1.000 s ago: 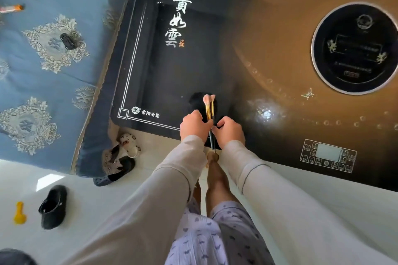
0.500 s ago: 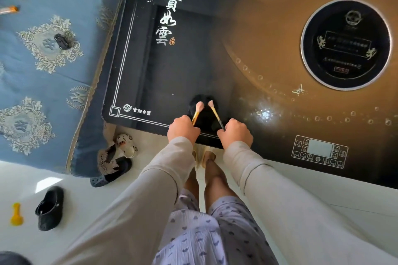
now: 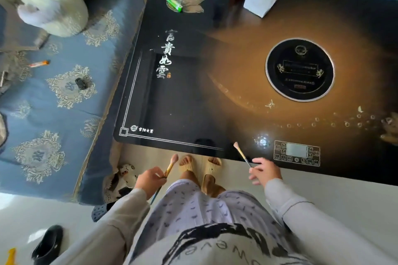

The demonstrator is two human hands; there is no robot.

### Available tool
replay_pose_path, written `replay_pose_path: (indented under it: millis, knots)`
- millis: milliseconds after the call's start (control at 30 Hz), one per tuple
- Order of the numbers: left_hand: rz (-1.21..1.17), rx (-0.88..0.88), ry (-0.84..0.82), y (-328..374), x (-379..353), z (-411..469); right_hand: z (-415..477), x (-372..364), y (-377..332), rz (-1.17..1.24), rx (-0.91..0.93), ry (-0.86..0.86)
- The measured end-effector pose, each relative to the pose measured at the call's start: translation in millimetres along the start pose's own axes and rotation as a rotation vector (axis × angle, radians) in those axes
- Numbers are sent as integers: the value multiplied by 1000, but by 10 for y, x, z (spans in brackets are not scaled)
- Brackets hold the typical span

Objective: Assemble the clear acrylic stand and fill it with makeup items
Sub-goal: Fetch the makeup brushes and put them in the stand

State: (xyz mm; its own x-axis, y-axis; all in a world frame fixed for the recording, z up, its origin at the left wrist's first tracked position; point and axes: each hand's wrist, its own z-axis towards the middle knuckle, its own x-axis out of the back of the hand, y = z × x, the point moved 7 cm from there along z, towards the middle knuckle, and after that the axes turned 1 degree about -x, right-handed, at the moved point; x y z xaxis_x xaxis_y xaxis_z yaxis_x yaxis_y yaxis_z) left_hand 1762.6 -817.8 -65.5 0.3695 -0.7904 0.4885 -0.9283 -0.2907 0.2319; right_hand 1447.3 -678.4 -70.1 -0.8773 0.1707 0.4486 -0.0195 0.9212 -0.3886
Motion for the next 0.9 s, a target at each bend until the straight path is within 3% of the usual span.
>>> replay_pose_path:
  millis: [233,433,800,900]
  knots:
    - [38,17,76,-221,173,-21,-117,247,307,192,-68,106]
    - [229,-113,32,233,383,146,-413,243,650,326,-155,245]
    - [640,-418,-98,1246,312,313,-1358,-964,1680,910,-517,394]
    - [744,-515,-158,1546,44,214,-1641,-1324,1920,1216,-669,397]
